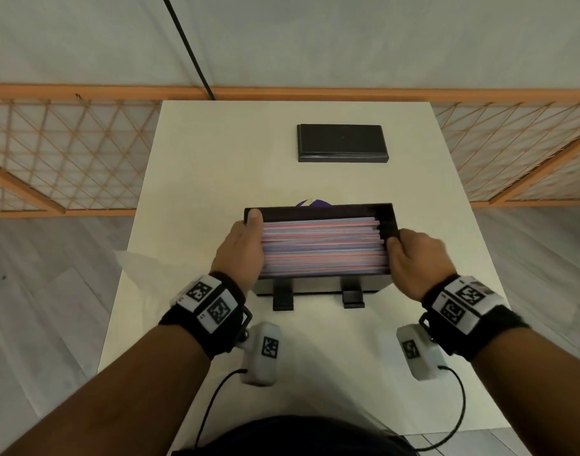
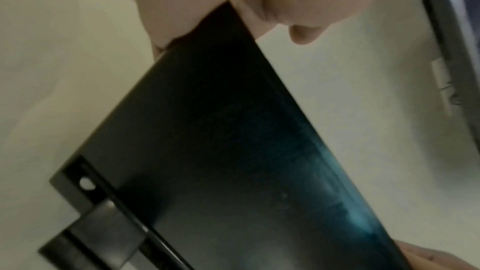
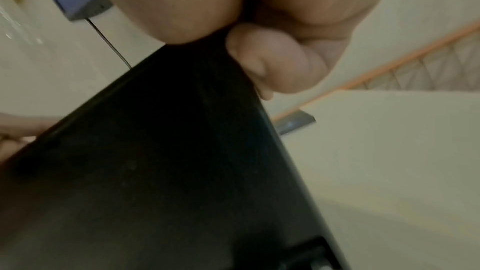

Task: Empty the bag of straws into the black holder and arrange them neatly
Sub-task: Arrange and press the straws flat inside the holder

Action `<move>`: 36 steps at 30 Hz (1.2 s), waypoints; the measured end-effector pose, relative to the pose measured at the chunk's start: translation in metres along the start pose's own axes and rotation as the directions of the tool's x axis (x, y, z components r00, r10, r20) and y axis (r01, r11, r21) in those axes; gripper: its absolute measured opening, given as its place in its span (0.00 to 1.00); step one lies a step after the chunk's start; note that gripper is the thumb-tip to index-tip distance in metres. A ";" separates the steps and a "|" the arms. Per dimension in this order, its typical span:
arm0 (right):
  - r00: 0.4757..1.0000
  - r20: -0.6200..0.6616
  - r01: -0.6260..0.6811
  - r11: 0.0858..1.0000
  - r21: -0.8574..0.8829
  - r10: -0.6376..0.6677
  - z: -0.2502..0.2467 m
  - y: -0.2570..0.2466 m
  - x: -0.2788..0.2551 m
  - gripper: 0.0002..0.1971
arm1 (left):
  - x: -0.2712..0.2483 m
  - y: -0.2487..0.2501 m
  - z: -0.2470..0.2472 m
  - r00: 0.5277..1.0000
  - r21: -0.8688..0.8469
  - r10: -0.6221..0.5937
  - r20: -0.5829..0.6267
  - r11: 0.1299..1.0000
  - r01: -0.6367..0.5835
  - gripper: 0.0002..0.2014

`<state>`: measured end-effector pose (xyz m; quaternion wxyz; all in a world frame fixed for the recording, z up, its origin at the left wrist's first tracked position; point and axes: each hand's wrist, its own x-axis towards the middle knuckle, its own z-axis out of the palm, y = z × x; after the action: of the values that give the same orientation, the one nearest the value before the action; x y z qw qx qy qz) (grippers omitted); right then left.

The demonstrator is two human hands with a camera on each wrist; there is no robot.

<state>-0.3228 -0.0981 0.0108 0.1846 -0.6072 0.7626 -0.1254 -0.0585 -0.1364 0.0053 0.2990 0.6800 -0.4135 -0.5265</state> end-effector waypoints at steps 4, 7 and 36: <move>0.890 -0.323 0.269 0.943 -0.196 -0.322 -0.052 -0.027 0.002 0.15 | 0.003 0.014 -0.007 0.999 -0.191 0.010 0.050 0.982 0.000 0.39; 0.760 -0.192 0.518 0.757 -0.398 -0.621 -0.059 -0.063 -0.005 0.11 | 0.007 0.017 -0.012 0.995 -0.296 -0.102 -0.001 0.950 0.097 0.29; 0.837 0.535 -0.426 0.746 0.512 0.111 -0.007 -0.071 0.021 0.07 | -0.002 0.047 0.005 0.962 -0.192 -0.159 0.222 0.960 0.203 0.22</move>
<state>-0.2678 -0.1352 0.0434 0.5673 -0.4048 0.6929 -0.1850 -0.0752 -0.1569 0.0451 0.2766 0.6214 -0.3191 -0.6600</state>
